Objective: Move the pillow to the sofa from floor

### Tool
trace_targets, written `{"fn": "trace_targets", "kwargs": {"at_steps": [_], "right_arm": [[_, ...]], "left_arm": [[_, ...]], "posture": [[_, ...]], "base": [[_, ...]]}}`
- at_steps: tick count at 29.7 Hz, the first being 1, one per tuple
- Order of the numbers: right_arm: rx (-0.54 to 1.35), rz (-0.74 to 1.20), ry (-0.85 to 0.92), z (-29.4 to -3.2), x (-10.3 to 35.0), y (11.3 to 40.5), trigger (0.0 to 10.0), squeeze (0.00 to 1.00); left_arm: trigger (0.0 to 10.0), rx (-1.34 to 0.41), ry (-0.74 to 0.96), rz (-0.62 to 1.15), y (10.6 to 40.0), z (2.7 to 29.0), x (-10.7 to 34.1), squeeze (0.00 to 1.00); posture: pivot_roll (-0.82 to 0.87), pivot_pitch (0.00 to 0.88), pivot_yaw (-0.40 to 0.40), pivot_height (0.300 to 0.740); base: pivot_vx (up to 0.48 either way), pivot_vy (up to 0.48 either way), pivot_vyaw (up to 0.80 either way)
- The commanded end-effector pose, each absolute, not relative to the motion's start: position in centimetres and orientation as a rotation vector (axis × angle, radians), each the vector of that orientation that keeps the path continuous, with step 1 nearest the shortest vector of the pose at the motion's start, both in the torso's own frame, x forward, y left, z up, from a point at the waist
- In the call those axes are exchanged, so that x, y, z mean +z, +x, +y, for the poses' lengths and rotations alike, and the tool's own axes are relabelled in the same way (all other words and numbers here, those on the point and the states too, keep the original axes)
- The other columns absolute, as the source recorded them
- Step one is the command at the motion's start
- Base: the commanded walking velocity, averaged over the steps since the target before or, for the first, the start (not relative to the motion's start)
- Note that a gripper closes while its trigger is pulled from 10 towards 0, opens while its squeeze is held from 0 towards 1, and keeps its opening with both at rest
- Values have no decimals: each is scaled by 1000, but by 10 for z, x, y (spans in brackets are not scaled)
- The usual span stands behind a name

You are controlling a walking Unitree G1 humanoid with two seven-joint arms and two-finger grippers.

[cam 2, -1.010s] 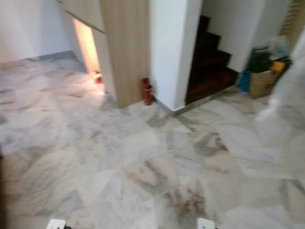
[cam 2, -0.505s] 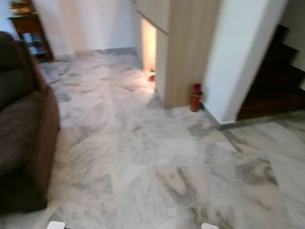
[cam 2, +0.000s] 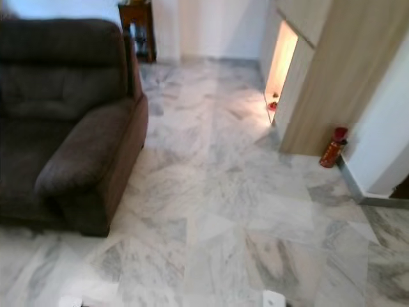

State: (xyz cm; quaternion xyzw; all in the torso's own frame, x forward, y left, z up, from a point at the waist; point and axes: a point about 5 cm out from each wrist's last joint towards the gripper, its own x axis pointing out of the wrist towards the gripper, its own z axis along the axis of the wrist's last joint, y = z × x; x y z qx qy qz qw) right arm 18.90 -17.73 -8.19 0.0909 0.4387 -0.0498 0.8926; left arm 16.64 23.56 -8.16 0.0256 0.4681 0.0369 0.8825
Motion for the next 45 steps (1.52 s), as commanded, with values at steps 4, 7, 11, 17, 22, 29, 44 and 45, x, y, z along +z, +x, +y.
{"fn": "trace_targets", "kwargs": {"at_steps": [4, 7, 11, 17, 22, 29, 44, 45], "right_arm": [[-140, 937, 186, -187, -86, 180, 10000, 0], [-142, 934, 196, -186, -85, 180, 10000, 0], [-140, 931, 201, -185, -85, 181, 10000, 0], [-136, 929, 198, -185, -85, 181, 10000, 0], [-128, 925, 194, -183, -85, 182, 10000, 0], [-120, 919, 168, -183, -84, 183, 10000, 0], [-148, 922, 206, -184, -85, 181, 10000, 0], [-150, 922, 208, -184, -85, 181, 10000, 0]], "left_arm": [[10000, 99, 37, 988, 164, 237, -82, 0], [10000, 98, 37, 987, 165, 238, -82, 0], [10000, 98, 39, 987, 165, 238, -82, 0], [10000, 97, 38, 988, 164, 238, -82, 0], [10000, 94, 39, 990, 164, 238, -82, 0], [10000, 94, 40, 991, 164, 238, -82, 0], [10000, 93, 40, 991, 164, 239, -82, 0], [10000, 93, 40, 992, 164, 239, -82, 0]], "posture": [[66, 32, -27, 740], [65, 33, -26, 740], [67, 33, -26, 740], [68, 33, -25, 740], [69, 35, -25, 740], [69, 35, -23, 740], [71, 36, -24, 740], [71, 36, -24, 740]], "base": [[0, 426, 0], [0, 479, 0], [0, 476, 0], [0, 475, 0], [0, 473, 0], [0, 472, 114], [0, 472, 267], [0, 472, 0]]}}
